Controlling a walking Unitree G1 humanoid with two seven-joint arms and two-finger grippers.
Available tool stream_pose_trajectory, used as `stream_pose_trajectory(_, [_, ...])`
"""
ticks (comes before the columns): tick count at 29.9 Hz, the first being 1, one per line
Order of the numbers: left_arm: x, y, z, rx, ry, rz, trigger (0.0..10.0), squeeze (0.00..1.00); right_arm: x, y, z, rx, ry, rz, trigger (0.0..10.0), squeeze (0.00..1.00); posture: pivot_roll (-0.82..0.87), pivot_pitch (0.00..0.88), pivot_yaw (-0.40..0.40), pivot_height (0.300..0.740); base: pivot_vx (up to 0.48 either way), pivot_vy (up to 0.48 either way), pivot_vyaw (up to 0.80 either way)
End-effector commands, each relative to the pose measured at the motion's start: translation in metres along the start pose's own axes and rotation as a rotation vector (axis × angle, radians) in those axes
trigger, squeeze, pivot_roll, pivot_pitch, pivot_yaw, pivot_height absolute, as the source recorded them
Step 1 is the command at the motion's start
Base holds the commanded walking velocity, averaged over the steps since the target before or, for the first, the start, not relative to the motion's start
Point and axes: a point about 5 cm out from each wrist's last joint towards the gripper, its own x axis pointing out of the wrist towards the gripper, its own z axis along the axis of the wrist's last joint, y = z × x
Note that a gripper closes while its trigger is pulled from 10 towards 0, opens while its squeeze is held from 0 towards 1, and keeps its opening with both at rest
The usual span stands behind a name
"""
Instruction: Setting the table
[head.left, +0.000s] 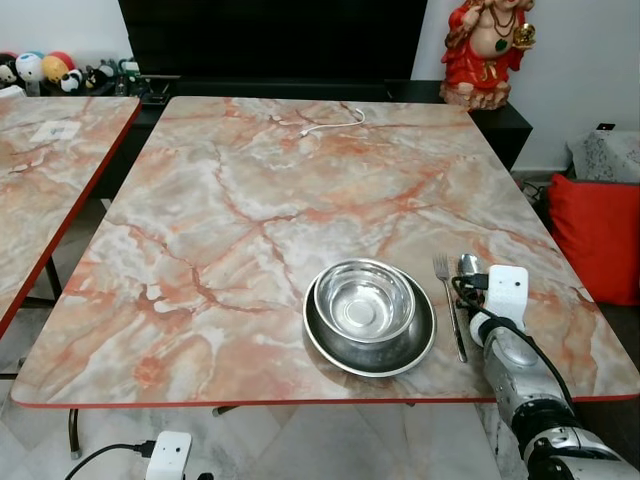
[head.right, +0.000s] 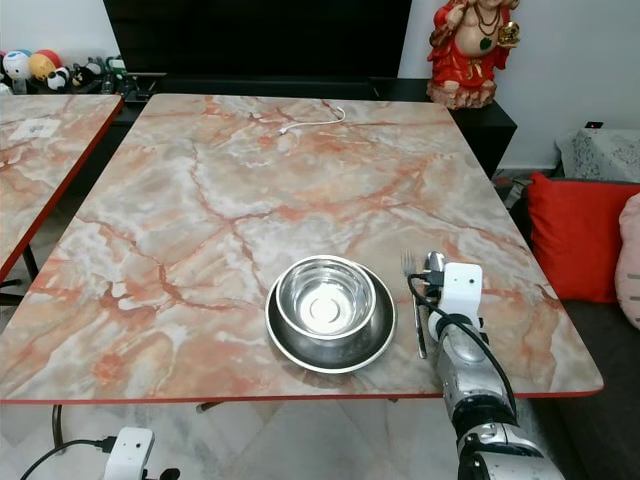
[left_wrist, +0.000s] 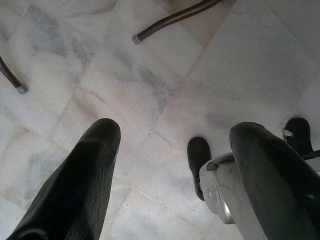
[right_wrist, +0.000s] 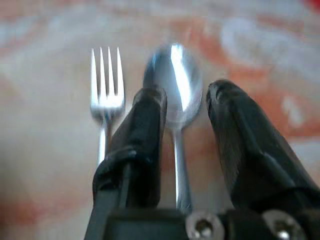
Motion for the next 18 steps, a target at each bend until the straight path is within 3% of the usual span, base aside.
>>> stream_pose_trajectory(1, [-0.001,0.001,-0.003,0.007,0.009,0.001,10.0,0.0,0.0,-0.003,0.009,0.023,-0.057,-0.019,10.0,0.0,0.09,0.041,-0.036,0.74,0.0,0.0,0.0])
stream_pose_trajectory(4, [-0.001,0.002,-0.003,0.007,0.007,0.001,10.0,0.0,0.0,-0.006,0.015,0.038,-0.11,-0.038,10.0,0.0,0.09,0.041,-0.036,0.74,0.0,0.0,0.0])
stream_pose_trajectory(8, [-0.001,0.002,-0.003,0.003,0.004,0.003,10.0,0.0,-0.009,-0.009,0.033,0.083,-0.315,-0.066,10.0,0.0,0.09,0.036,-0.041,0.74,0.0,0.0,0.0])
stream_pose_trajectory(18, [-0.001,0.0,-0.002,0.007,-0.002,-0.002,10.0,0.0,-0.043,-0.02,0.023,0.083,-0.441,-0.103,10.0,0.0,0.08,0.027,-0.031,0.74,0.0,0.0,0.0])
